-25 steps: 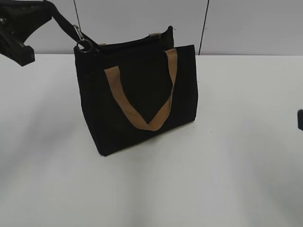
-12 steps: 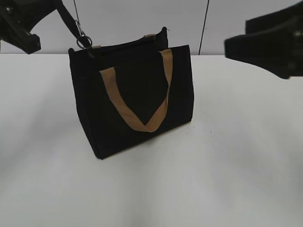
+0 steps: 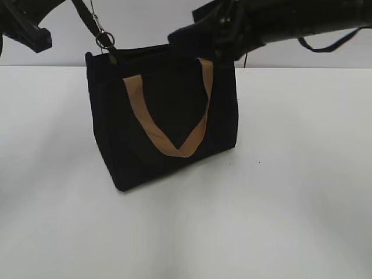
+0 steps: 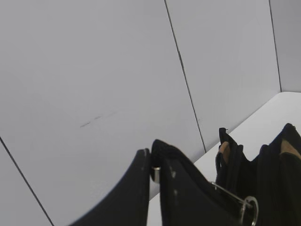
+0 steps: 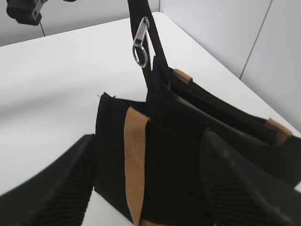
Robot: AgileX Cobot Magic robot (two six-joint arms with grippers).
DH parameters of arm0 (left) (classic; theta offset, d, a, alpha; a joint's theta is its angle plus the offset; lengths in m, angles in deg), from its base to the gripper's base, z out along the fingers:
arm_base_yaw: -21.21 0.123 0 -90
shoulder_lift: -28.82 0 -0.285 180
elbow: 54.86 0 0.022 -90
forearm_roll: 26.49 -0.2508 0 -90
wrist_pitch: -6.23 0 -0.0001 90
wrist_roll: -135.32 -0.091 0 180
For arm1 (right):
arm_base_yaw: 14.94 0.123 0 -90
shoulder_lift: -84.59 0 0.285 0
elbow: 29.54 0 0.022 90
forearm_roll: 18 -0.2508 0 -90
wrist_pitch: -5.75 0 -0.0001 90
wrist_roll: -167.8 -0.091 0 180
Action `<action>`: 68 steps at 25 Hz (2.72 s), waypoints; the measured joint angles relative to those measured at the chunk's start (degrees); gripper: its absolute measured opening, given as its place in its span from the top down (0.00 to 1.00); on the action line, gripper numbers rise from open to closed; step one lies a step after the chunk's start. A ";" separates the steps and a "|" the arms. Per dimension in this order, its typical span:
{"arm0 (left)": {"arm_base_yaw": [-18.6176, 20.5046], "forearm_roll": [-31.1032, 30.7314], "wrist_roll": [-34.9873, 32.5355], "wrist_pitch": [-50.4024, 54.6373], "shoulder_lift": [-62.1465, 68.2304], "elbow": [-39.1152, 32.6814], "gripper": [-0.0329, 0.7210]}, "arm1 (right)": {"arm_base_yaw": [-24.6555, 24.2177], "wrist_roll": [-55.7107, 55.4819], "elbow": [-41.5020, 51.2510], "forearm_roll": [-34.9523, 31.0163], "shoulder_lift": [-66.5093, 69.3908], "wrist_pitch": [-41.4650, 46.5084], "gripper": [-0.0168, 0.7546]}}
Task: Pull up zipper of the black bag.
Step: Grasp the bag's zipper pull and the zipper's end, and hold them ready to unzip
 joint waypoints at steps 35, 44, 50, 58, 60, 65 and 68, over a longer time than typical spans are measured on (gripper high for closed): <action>0.00 -0.18 -0.05 0.23 0.06 0.29 0.93 | 10.83 -2.04 -20.58 -0.97 22.58 -5.84 0.53; 0.00 -0.18 -0.05 0.23 0.06 0.29 0.93 | 10.83 -2.15 -20.58 -1.95 22.58 -6.65 0.64; 0.00 -0.18 -0.05 0.23 0.06 0.29 0.93 | 10.83 -2.15 -20.58 -2.05 22.58 -6.65 0.65; 0.00 -0.18 -0.05 0.23 0.06 0.29 0.93 | 10.83 -2.15 -20.58 -2.23 23.57 -7.16 0.65; 0.00 -0.18 -0.05 0.23 0.06 0.29 0.93 | 10.83 -2.15 -20.58 -2.40 24.15 -7.86 0.65; 0.00 -0.18 -0.05 0.23 0.06 0.29 0.93 | 10.83 -2.15 -20.58 -2.67 24.34 -8.04 0.65; 0.00 -0.18 -0.05 0.23 0.06 0.29 0.93 | 10.83 -2.15 -20.58 -3.47 24.39 -8.04 0.65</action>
